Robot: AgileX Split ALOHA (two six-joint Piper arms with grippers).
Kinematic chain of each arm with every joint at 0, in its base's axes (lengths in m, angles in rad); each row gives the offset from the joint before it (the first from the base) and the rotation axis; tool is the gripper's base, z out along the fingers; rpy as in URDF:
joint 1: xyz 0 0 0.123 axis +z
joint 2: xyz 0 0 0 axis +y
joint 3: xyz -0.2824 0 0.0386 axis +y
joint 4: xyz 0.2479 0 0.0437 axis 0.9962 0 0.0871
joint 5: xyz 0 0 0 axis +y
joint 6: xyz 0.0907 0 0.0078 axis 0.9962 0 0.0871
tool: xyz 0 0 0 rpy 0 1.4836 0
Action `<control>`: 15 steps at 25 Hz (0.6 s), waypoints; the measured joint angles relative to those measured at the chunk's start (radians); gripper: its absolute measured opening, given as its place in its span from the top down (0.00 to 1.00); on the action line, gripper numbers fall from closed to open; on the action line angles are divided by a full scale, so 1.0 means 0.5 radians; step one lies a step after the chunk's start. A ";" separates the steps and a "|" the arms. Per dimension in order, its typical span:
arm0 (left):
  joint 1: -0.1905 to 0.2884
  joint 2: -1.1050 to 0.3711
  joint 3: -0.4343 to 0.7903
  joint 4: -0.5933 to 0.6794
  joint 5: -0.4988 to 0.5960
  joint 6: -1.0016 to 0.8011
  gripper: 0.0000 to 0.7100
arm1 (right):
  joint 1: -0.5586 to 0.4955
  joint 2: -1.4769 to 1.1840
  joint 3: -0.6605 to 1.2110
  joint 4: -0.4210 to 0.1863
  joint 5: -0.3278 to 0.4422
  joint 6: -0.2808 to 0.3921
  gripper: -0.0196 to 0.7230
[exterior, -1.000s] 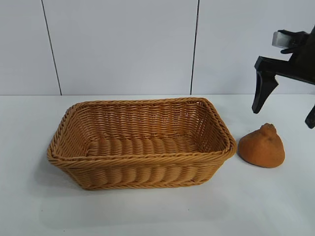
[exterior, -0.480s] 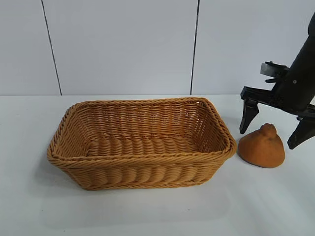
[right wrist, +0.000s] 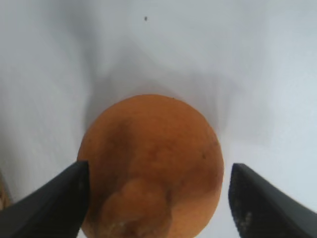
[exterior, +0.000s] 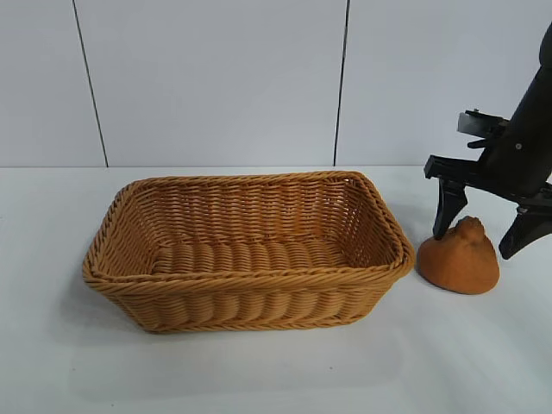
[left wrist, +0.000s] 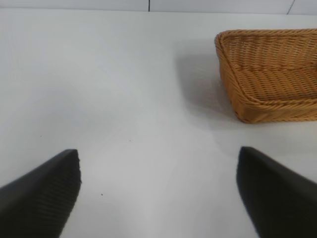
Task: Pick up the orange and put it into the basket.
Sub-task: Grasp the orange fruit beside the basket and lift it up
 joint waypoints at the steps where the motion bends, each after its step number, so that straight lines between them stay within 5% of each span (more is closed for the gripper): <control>1: 0.000 0.000 0.000 0.000 0.000 0.000 0.14 | 0.000 0.000 0.000 0.000 0.000 0.000 0.44; 7: 0.000 0.000 0.000 0.000 0.000 0.000 0.14 | 0.000 0.000 -0.002 0.000 0.004 0.000 0.93; 15: 0.000 0.000 0.000 0.000 0.000 0.000 0.14 | 0.000 -0.081 -0.006 0.000 0.108 -0.034 0.93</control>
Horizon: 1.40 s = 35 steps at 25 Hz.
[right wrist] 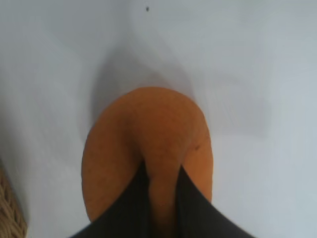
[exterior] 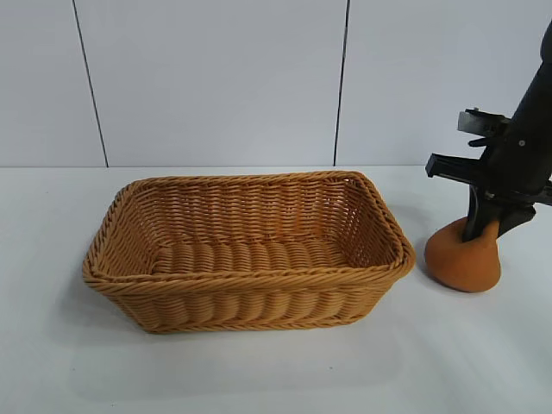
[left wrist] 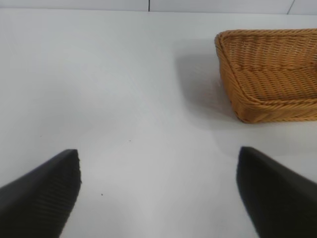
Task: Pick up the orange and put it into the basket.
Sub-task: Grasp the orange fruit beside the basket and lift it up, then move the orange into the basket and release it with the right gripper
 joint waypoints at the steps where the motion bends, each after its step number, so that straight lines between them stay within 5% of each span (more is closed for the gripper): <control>1: 0.000 0.000 0.000 0.000 0.000 0.000 0.14 | 0.000 -0.033 0.000 -0.002 0.005 -0.005 0.93; 12: 0.000 0.000 0.000 0.000 0.000 0.000 0.14 | 0.000 -0.554 0.002 0.006 0.096 -0.032 0.93; 17: 0.000 0.000 0.000 0.000 -0.004 0.000 0.14 | 0.056 -0.652 0.002 0.106 0.111 -0.057 0.93; 35: 0.000 0.000 0.000 0.000 -0.004 0.000 0.14 | 1.009 -0.564 0.004 0.190 -0.279 0.095 0.93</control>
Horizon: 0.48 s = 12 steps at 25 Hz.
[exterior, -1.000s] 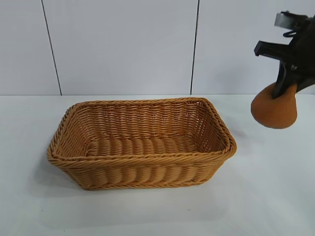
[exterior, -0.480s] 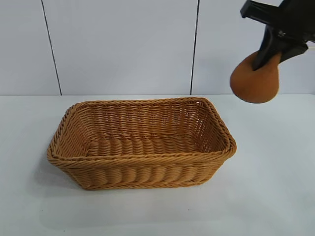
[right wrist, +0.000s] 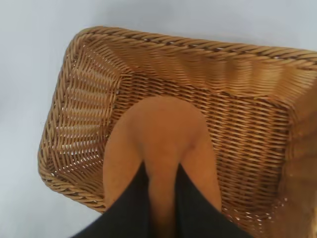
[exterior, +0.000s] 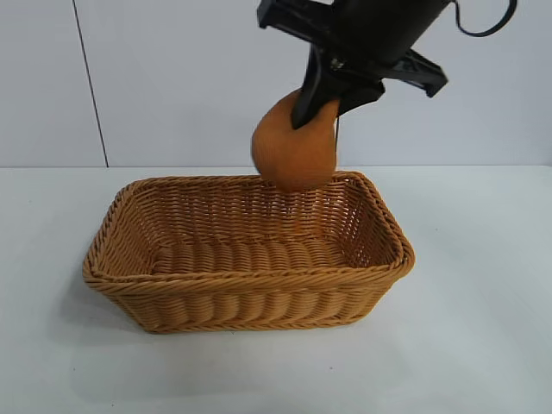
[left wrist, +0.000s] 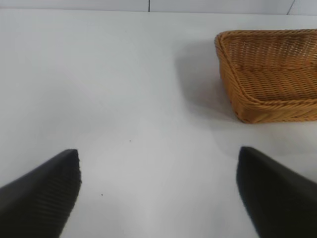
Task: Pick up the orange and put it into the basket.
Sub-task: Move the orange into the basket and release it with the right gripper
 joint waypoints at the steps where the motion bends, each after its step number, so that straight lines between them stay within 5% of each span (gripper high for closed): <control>1: 0.000 0.000 0.000 0.000 0.000 0.000 0.14 | 0.022 0.031 0.000 0.000 -0.028 0.000 0.93; 12: 0.000 0.000 0.000 0.000 0.002 0.000 0.14 | 0.053 0.532 0.000 0.010 -0.344 0.006 0.93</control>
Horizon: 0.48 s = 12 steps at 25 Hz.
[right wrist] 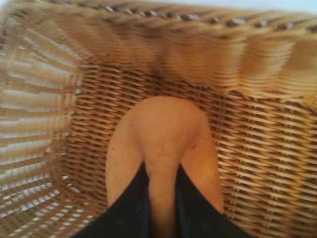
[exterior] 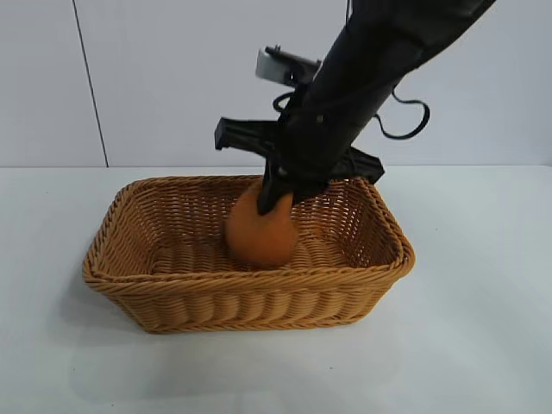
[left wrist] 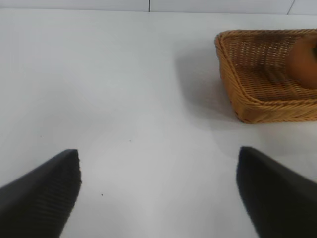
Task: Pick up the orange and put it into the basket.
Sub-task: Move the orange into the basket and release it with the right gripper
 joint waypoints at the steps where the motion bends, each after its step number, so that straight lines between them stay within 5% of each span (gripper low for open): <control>1: 0.000 0.000 0.000 0.000 0.000 0.000 0.14 | 0.000 0.022 0.002 0.002 0.000 0.000 0.93; 7: 0.000 0.000 0.000 0.000 0.000 0.000 0.14 | 0.000 0.041 0.002 0.004 -0.007 -0.002 0.88; 12: 0.000 0.000 0.000 0.000 0.000 0.000 0.14 | 0.000 0.031 0.002 -0.014 0.016 -0.004 0.30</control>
